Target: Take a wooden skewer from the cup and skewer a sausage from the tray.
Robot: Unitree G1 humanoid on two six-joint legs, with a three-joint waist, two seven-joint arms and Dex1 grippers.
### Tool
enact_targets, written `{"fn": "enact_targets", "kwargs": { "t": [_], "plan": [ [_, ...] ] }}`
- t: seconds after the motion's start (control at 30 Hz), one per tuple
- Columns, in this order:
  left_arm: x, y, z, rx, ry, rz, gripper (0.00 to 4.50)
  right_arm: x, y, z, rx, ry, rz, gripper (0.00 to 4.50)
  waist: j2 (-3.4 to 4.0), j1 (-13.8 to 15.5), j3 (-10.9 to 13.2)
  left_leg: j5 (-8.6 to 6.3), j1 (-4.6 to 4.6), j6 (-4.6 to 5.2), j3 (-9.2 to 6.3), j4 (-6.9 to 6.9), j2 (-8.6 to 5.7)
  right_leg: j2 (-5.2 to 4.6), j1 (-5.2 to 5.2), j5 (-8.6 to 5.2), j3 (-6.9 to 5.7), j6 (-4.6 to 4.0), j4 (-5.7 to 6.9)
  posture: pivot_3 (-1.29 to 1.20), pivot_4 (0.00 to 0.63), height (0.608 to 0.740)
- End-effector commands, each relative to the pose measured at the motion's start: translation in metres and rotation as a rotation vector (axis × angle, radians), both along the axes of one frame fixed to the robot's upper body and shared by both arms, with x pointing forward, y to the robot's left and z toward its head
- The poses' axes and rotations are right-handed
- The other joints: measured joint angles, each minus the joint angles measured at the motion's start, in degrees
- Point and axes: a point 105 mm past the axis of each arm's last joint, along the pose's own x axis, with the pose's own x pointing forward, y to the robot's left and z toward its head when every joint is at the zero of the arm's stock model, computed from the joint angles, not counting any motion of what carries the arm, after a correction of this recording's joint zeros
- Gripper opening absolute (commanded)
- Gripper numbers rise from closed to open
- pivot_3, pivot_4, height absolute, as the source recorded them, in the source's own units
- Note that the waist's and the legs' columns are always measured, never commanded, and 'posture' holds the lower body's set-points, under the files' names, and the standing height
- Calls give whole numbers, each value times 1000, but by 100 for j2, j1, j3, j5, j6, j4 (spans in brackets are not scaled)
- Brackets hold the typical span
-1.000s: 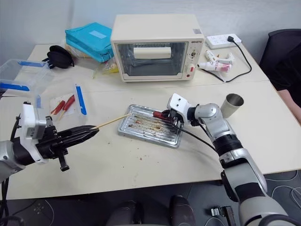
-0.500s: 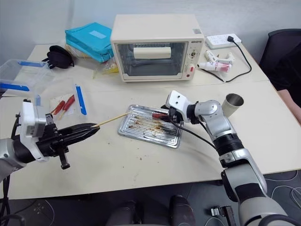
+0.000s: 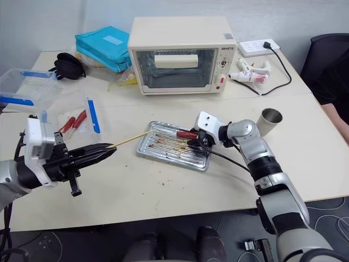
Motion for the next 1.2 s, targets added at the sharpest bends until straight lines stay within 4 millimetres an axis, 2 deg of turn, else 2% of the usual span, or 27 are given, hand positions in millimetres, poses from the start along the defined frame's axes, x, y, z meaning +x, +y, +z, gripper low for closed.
{"fn": "enact_targets", "kwargs": {
  "t": [0.03, 0.13, 0.17, 0.33, 0.47, 0.63, 0.77, 0.93, 1.2],
  "plan": [
    [-1, 0, 8, 18, -49, -5, 0, -4, 5, -1, 0, -13, 32, 1490, 0, 1, 0, 0, 1, 0, 0, 0, 0, 0, 0, 0, 0, 0, 0, 0, 150, 740],
    [-1, 0, 8, 18, -50, -3, 0, -4, 6, -2, -1, -16, 34, 481, 0, 0, 0, 0, 6, 0, 0, 3, 0, 0, 6, 0, 0, 0, 2, 0, 150, 740],
    [0, 0, 9, 18, -51, -2, 0, -5, 6, -2, -4, -16, 36, 291, 0, 0, 0, 0, 9, 0, 0, 3, 0, 0, 9, 0, 0, 0, 2, 0, 150, 740],
    [0, -1, 9, 18, -49, -9, 0, -6, 6, -1, -9, -17, 43, 291, 0, 0, 0, 0, 15, 0, -1, 3, 0, 0, 15, 0, 0, 0, 2, 0, 150, 740],
    [0, 0, 6, 12, -22, -30, 0, -13, 8, 15, 27, -18, 80, 291, 0, 3, 0, 0, 14, 0, -2, 3, 0, 0, 15, 0, 0, 0, 2, 0, 150, 740],
    [-1, 5, 10, -22, 47, -97, 0, -42, -2, 55, 126, 53, 213, 291, 1, 32, 1, 0, 12, 0, -4, 3, 0, 0, 15, 0, -3, 0, 0, 0, 150, 740],
    [-4, 7, 18, -48, 105, -165, 0, -69, -17, 75, 149, 132, 320, 291, 0, 33, 0, -1, 9, 1, -16, 4, -3, -6, 22, 0, -16, 0, -6, 0, 150, 740],
    [-16, 7, 15, -6, 211, -291, 0, -100, -41, 88, 126, 232, 425, 291, 0, 29, 1, -1, 10, 1, -18, 2, -2, -4, 23, 0, -23, 0, -8, 0, 150, 740],
    [-13, -6, 15, 44, 195, -376, 0, -124, -35, 99, 148, 270, 499, 291, 1, 32, 1, -1, 12, 0, -14, 3, -2, -2, 22, 0, -23, 0, -5, 0, 150, 740]
  ]
}}
